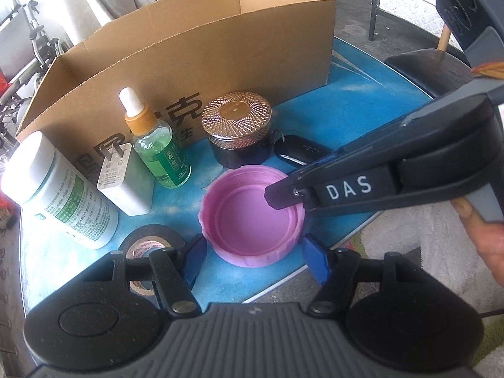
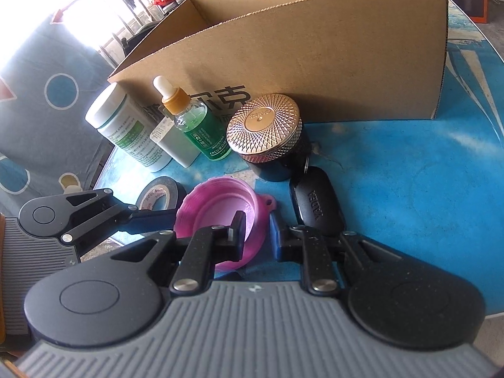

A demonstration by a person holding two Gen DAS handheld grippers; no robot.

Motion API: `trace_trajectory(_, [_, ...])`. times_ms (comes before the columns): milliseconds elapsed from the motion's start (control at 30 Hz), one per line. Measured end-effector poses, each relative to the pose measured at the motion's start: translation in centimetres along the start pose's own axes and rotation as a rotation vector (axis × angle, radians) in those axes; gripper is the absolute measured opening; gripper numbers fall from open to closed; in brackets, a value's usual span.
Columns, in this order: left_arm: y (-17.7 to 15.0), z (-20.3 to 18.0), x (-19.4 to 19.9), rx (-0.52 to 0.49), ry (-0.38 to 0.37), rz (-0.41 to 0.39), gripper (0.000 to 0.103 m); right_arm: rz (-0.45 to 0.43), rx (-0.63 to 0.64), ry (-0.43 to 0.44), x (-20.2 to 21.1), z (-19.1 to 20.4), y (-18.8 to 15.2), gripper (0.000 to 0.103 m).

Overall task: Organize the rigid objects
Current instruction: 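Grasp the rim of the pink bowl with the right gripper, then lift the pink bowl into the box and open the right gripper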

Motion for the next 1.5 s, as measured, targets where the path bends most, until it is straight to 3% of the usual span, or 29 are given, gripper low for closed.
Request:
trace_trajectory(433, [-0.2,0.5,2.3,0.028,0.008,-0.049,0.066,-0.047,0.021,-0.007,1.8,1.2,0.0,0.015])
trace_trajectory(733, [0.8,0.1,7.8,0.009,0.062,-0.19,0.067,-0.183,0.084,-0.021,6.3,3.6,1.1,0.015])
trace_trajectory(1000, [4.9,1.3,12.8,0.009,0.101,-0.358,0.067,-0.364,0.203,-0.044,11.4,5.6,5.3,0.015])
trace_trajectory(1133, [8.3,2.7,13.9,0.006,0.128,-0.399,0.067,-0.407,0.282,-0.049,13.4,6.2,9.9,0.015])
trace_trajectory(1267, [12.9,5.7,12.6,0.047,0.101,-0.335,0.067,-0.328,0.263,0.015,12.2,4.9,15.6,0.015])
trace_trajectory(1400, [16.1,9.1,9.6,0.073,0.061,-0.196,0.067,-0.15,0.17,0.103,8.0,2.7,21.2,0.016])
trace_trajectory(1500, [17.1,11.1,6.2,0.074,0.034,-0.073,0.067,-0.018,0.132,0.121,4.5,1.3,23.3,0.016])
Point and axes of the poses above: each gripper's, at about its wrist camera, not at the fingertips, and x roughly against the way its jaws point, z to its left, y to its top, the point moved 1 cm from there along -x, roughly the way its jaws point, and after that the axes turned 6 degrees about x, right-handed, at the moved point
